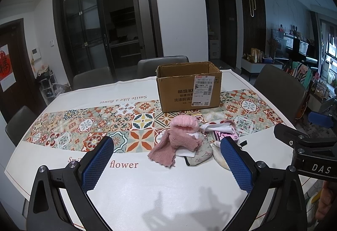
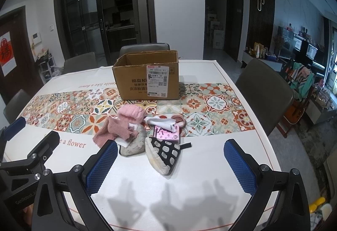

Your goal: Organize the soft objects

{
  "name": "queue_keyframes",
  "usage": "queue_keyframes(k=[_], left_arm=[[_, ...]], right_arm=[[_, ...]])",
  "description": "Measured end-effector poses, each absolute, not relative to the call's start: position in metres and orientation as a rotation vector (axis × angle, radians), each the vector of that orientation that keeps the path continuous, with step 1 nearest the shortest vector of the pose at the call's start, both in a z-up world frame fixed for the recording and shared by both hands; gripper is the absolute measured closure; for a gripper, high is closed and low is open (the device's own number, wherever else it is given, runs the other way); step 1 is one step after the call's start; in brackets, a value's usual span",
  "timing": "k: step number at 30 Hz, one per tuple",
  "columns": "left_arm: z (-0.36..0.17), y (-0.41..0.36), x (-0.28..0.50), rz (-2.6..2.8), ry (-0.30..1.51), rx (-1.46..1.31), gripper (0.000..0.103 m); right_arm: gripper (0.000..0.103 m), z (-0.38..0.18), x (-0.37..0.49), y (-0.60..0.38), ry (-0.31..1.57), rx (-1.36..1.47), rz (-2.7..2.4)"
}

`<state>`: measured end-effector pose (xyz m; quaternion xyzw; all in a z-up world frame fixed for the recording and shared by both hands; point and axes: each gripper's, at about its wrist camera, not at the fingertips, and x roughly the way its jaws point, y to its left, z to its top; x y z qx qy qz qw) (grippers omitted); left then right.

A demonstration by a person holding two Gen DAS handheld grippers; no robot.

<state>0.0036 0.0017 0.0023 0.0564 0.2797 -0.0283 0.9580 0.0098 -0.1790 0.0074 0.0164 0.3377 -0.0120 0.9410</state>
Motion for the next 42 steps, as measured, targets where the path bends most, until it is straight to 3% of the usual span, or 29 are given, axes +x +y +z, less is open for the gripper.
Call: queue_keyframes(k=[28,42], left_arm=[[-0.004,-0.011,0.010,0.014,0.568,0.124,0.000],[-0.031,0.023,0.083,-0.087,0.647,0.094,0.000]], right_arm=[[0.001,-0.004,0.029,-0.194,0.715,0.038,0.034],[0.001,-0.028,0.072,-0.164,0.790,0.080,-0.024]])
